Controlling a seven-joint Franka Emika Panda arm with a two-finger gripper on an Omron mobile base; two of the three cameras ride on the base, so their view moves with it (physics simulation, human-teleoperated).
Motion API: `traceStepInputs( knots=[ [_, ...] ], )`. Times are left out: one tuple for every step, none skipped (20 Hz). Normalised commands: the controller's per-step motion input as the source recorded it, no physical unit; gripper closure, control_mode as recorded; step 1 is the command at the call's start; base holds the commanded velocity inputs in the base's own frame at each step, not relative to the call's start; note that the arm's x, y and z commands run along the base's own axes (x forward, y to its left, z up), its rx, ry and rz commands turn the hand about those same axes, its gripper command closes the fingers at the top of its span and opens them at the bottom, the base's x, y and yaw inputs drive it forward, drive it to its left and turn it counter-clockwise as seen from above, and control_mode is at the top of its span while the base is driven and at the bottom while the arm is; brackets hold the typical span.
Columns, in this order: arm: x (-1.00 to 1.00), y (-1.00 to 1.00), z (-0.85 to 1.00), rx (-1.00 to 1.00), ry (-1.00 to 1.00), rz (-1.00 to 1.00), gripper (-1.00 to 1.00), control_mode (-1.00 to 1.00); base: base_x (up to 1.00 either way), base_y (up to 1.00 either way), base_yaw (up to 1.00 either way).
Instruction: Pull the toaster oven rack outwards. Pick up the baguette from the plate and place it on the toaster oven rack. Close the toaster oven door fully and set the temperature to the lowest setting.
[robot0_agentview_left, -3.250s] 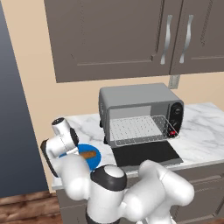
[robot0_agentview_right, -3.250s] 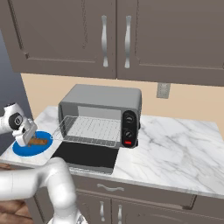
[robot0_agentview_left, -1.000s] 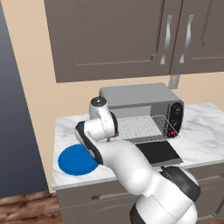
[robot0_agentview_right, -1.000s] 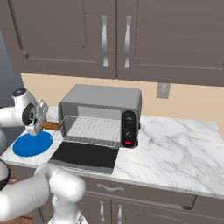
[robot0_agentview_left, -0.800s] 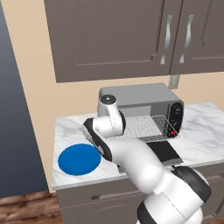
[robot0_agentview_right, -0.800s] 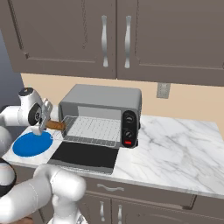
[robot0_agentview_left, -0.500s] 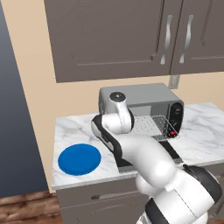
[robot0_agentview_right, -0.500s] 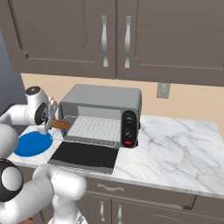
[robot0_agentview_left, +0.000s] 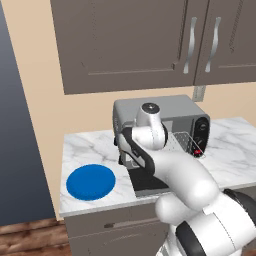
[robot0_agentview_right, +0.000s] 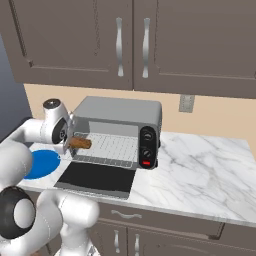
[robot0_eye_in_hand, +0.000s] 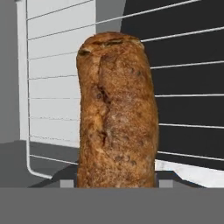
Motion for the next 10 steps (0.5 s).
traceStepInputs(
  knots=[
    [0.00,-0.44,0.00,0.00,0.00,-0.01,1.00,-1.00,0.00,0.00,0.00],
    [0.00,-0.44,0.00,0.00,0.00,0.00,1.00,-1.00,0.00,0.00,0.00],
    [0.00,-0.45,0.00,0.00,-0.01,0.00,1.00,-1.00,0.00,0.00,0.00],
    [0.00,-0.51,0.00,0.00,-0.07,-0.01,1.00,-1.00,0.00,0.00,0.00],
    [0.00,-0.53,0.00,0.00,-0.08,-0.02,1.00,-1.00,0.00,0.00,0.00],
    [0.00,-0.53,0.00,0.00,-0.09,-0.02,1.00,-1.00,0.00,0.00,0.00],
    [0.00,-0.52,0.00,0.00,-0.09,-0.02,1.00,-1.00,0.00,0.00,0.00],
    [0.00,-0.51,0.00,0.00,-0.08,-0.01,1.00,-1.00,0.00,0.00,0.00],
    [0.00,-0.52,0.00,0.00,-0.07,0.00,1.00,-1.00,0.00,0.00,0.00],
    [0.00,-0.50,0.00,0.00,-0.05,0.00,1.00,-1.00,0.00,0.00,0.00]
  ],
)
